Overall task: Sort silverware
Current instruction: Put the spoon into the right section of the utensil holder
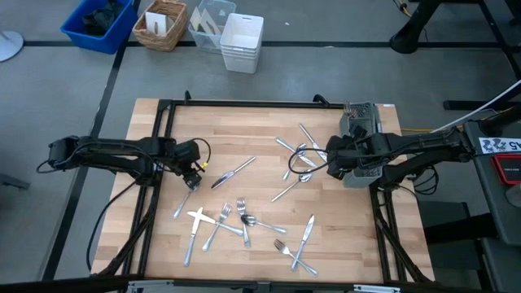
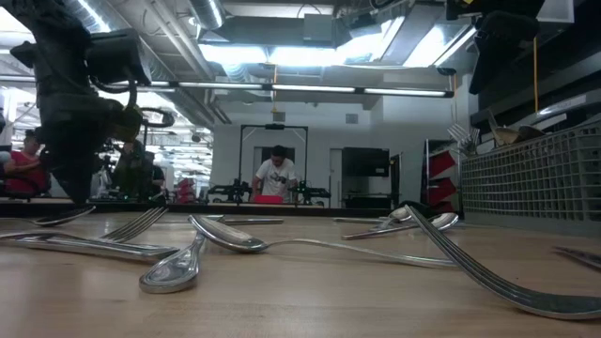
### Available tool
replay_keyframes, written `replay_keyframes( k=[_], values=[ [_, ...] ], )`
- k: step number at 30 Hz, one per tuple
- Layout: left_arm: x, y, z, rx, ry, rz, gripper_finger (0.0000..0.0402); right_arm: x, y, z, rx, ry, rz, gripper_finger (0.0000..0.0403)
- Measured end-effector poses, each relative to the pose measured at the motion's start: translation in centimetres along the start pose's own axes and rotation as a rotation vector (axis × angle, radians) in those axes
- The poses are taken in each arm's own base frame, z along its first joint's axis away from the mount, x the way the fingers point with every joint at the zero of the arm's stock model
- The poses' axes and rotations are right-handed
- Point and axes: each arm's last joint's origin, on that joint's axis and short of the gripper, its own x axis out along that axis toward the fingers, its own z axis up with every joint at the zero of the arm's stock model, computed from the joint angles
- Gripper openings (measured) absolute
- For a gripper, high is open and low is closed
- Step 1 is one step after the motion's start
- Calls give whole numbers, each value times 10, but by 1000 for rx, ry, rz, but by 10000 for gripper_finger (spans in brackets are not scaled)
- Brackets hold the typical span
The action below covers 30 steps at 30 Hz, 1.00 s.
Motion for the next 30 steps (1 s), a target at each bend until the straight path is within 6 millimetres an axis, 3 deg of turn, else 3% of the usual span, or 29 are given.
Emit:
replay_keyframes(
  k=[11,30],
  values=[
    [13,-3,0,45,44,95,109,0,0,1,4,-5,3,131],
    [15,-7,3,34,55,28,109,0,1,1,8,-11,7,131]
  ],
)
